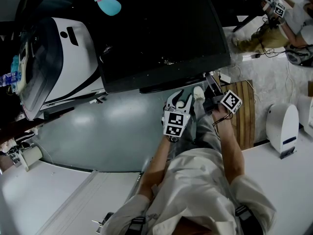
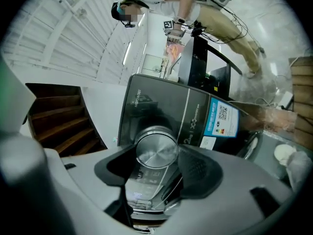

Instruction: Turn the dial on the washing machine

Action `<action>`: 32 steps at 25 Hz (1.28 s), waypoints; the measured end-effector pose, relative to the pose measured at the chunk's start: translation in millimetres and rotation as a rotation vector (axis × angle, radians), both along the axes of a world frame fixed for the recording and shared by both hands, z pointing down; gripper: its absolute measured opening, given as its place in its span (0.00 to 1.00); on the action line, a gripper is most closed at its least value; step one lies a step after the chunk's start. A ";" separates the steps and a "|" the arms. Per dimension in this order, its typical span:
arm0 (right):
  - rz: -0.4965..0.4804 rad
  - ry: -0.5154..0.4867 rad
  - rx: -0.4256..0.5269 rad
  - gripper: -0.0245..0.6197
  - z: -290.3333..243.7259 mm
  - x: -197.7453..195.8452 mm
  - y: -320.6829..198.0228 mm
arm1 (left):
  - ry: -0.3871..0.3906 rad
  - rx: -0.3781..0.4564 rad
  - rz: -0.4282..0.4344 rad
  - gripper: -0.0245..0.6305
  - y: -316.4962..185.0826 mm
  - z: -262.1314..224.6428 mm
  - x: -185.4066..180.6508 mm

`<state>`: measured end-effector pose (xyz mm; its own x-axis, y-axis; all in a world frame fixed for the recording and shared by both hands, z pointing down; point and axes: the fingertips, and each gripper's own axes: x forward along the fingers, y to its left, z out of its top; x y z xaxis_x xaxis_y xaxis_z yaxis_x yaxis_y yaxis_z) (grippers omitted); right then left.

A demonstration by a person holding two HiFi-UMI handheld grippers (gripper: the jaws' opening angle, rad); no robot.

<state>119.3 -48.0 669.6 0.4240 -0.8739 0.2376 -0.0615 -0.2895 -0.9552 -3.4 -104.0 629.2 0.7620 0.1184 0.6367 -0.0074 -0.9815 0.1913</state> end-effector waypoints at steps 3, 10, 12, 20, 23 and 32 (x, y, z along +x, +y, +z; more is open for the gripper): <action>0.016 -0.024 0.026 0.46 0.4 -0.3 -0.7 | 0.000 -0.001 0.001 0.25 0.3 0.8 0.0; 0.008 -0.003 0.002 0.48 0.6 1.0 1.1 | 0.002 -0.003 0.002 0.25 1.0 0.3 0.0; -0.003 0.012 -0.016 0.50 1.4 2.1 1.7 | 0.002 -0.004 0.001 0.25 1.1 0.3 -0.1; -0.075 0.168 -0.196 0.59 -1.9 5.3 5.7 | 0.001 -0.006 0.003 0.25 1.0 1.2 -0.4; -0.095 0.226 -0.253 0.59 -4.4 5.4 6.2 | 0.002 -0.005 0.006 0.25 1.6 1.0 -0.1; -0.213 0.478 -0.496 0.59 -14.8 1.5 3.0 | 0.003 -0.004 0.003 0.25 -1.1 0.2 -0.8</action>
